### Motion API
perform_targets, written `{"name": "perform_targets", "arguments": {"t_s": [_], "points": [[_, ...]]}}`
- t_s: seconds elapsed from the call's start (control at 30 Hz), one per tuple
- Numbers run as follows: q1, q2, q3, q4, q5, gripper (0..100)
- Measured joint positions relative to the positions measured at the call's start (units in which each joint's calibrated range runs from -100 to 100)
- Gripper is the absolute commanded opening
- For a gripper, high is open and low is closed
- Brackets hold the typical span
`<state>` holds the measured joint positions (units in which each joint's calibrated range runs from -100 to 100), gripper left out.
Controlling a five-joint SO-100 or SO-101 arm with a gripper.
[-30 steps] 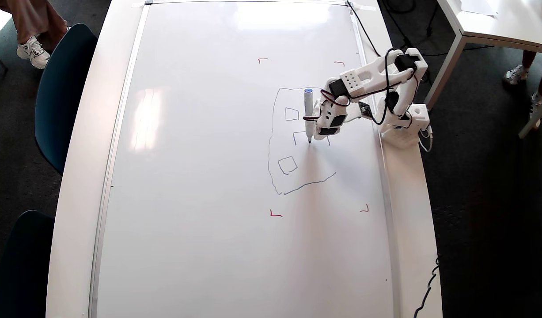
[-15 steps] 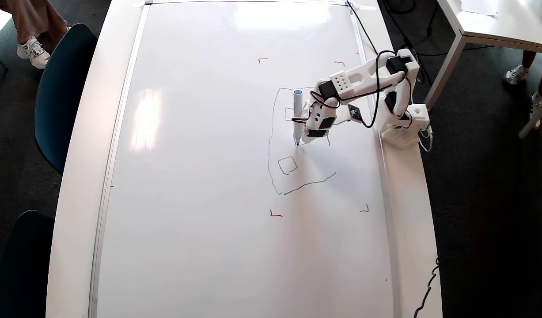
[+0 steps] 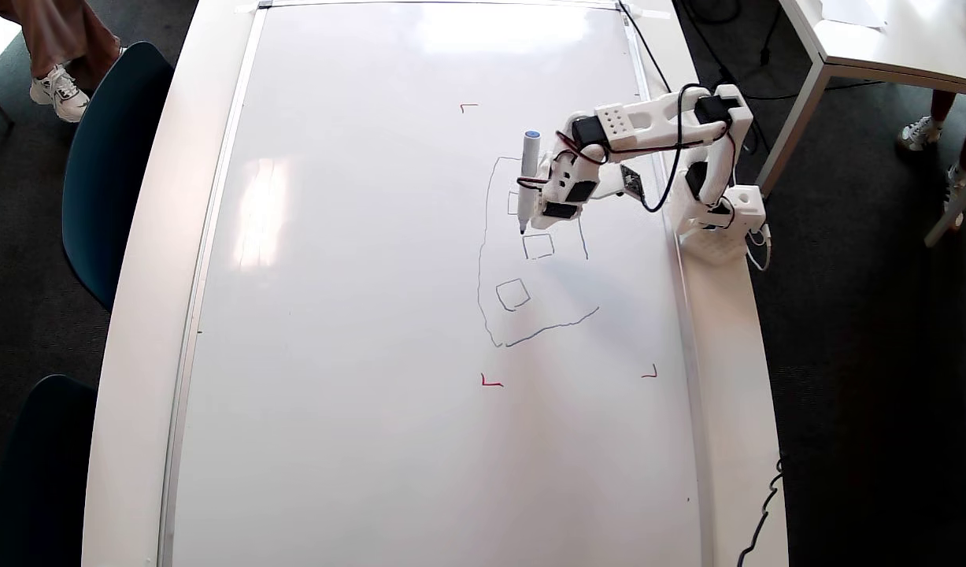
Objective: Draw on a whiteboard a robot head using a pen attached to the gripper
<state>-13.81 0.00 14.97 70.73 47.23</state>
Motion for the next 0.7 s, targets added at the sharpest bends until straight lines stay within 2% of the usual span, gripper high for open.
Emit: {"name": "perform_targets", "arguments": {"t_s": [0.23, 0.5, 0.7], "points": [[3.68, 3.03, -8.89, 1.03, 0.0, 1], [2.87, 18.53, -23.05, -0.26, 0.0, 1], [1.25, 23.17, -27.77, 0.34, 0.0, 1]]}}
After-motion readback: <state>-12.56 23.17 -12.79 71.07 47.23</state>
